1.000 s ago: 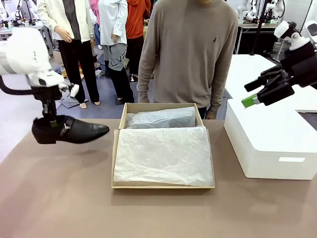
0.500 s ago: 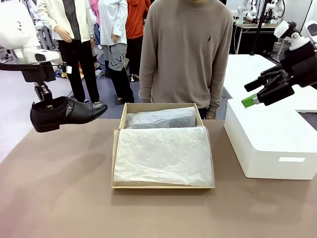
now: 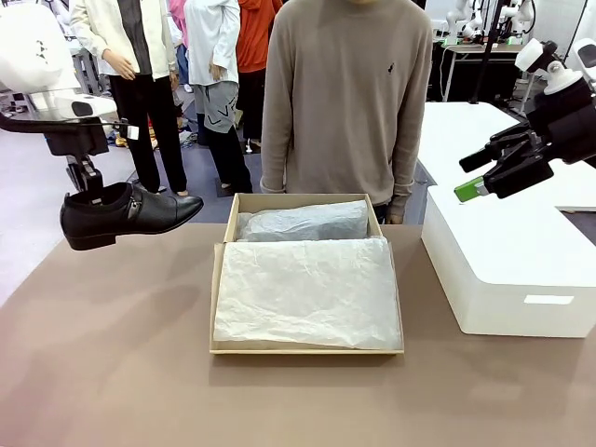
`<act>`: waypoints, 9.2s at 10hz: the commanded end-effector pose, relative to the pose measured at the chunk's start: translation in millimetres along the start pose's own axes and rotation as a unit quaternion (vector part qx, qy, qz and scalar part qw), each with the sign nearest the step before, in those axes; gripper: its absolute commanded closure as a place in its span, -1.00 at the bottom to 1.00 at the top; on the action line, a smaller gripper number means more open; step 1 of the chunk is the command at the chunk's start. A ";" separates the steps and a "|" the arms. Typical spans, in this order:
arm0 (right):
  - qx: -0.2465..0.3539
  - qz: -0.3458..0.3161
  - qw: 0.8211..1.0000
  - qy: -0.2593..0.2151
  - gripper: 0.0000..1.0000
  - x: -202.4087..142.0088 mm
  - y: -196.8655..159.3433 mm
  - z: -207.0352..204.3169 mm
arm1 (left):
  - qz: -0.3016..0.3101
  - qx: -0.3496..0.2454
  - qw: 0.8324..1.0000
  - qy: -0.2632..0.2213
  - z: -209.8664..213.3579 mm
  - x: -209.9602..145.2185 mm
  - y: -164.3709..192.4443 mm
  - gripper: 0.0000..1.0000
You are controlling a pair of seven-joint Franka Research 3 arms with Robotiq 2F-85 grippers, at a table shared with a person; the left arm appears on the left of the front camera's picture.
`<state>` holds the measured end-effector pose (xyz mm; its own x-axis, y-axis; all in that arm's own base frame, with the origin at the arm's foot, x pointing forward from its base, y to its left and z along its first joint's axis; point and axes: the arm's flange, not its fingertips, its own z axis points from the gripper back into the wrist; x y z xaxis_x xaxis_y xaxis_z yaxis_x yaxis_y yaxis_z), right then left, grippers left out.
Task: Pack the shoes into the box.
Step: Place the other shoe of the Shoes into the Shoes Box.
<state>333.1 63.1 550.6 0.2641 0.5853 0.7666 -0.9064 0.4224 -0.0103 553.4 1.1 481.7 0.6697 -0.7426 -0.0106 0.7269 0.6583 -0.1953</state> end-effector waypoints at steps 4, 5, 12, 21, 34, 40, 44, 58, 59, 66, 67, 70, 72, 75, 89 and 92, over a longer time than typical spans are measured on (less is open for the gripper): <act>0.008 0.011 1.000 -0.017 -1.00 1.0 -4.2 -0.6 | 0.119 -0.006 0.992 -0.045 6.3 7.4 -21.5 1.00; 0.008 0.011 1.000 -0.017 -1.00 1.0 -4.2 -0.6 | 0.192 -0.001 0.980 -0.059 11.1 14.2 -37.5 1.00; 0.008 0.011 1.000 -0.017 -1.00 1.0 -4.2 -0.6 | 0.458 0.062 0.884 -0.066 32.3 79.0 -123.3 1.00; 0.008 0.011 1.000 -0.017 -1.00 1.0 -4.2 -0.6 | 0.511 0.042 0.854 -0.089 23.2 93.4 -138.9 1.00; 0.008 0.011 1.000 -0.017 -1.00 1.0 -4.2 -0.6 | 0.743 0.022 0.654 -0.140 14.8 197.2 -251.8 1.00; 0.008 0.011 1.000 -0.017 -1.00 1.0 -4.2 -0.6 | 0.791 -0.003 0.599 -0.125 8.4 228.2 -273.0 1.00; 0.008 0.011 1.000 -0.017 -1.00 1.0 -4.2 -0.6 | 0.822 -0.011 0.554 -0.133 2.3 288.7 -311.1 1.00; 0.008 0.011 1.000 -0.017 -1.00 1.0 -4.2 -0.6 | 0.881 -0.008 0.444 -0.161 -43.0 330.0 -336.7 1.00; 0.008 0.011 1.000 -0.017 -1.00 1.0 -4.2 -0.6 | 0.890 -0.008 0.426 -0.164 -45.4 332.5 -338.0 1.00; 0.008 0.011 1.000 -0.017 -1.00 1.0 -4.2 -0.6 | 0.893 0.003 0.422 -0.157 -68.8 348.9 -333.1 1.00; 0.008 0.011 1.000 -0.017 -1.00 1.0 -4.2 -0.6 | 0.893 0.004 0.423 -0.152 -72.2 351.4 -330.6 1.00; 0.008 0.011 1.000 -0.017 -1.00 1.0 -4.2 -0.6 | 0.896 0.011 0.420 -0.143 -79.4 356.6 -326.2 1.00; 0.008 0.011 1.000 -0.017 -1.00 1.0 -4.2 -0.6 | 0.896 0.011 0.423 -0.134 -86.9 360.4 -323.1 1.00; 0.008 0.011 1.000 -0.017 -1.00 1.0 -4.2 -0.6 | 0.901 0.011 0.417 -0.123 -95.2 364.8 -323.5 1.00; 0.008 0.011 1.000 -0.017 -1.00 1.0 -4.2 -0.6 | 0.913 0.046 0.395 -0.093 -98.0 359.4 -336.1 1.00; 0.008 0.011 1.000 -0.017 -1.00 1.0 -4.2 -0.6 | 0.911 0.034 0.400 -0.097 -102.5 361.7 -328.9 0.43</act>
<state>333.0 63.1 550.6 0.2640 0.5864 0.7658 -0.9067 0.4216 -0.0103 537.9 -493.6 432.5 0.1382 0.9904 -0.0054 -0.9904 0.1382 -0.0064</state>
